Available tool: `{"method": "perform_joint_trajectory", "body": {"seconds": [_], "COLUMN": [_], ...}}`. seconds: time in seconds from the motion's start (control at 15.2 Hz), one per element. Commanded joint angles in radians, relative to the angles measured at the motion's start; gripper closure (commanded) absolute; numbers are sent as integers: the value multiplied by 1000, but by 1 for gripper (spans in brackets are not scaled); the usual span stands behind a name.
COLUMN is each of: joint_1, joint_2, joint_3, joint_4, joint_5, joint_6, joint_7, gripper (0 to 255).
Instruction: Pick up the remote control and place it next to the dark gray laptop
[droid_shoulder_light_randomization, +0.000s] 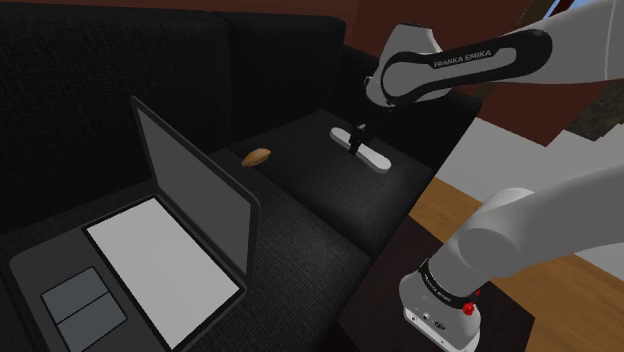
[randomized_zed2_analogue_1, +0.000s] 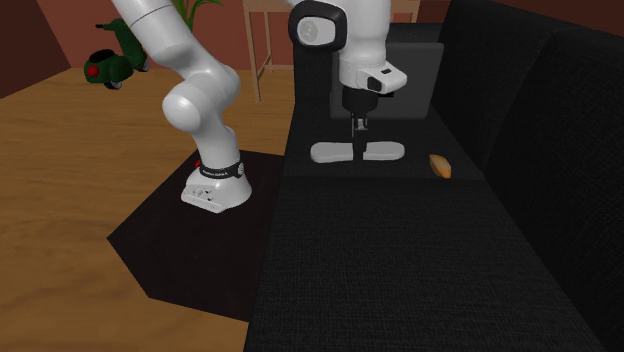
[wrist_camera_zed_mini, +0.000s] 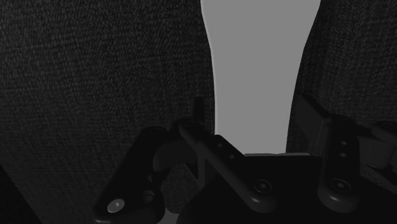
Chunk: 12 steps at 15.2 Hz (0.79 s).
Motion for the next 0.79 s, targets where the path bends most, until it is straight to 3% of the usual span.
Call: {"method": "perform_joint_trajectory", "body": {"seconds": [0.0,0.73], "joint_1": [-1,0], "joint_2": [-9,-59], "joint_3": [-1,5], "joint_4": [25,138], "joint_5": [0,2], "joint_6": [-34,-198], "joint_7": [-3,-2], "gripper": [255,255]}}
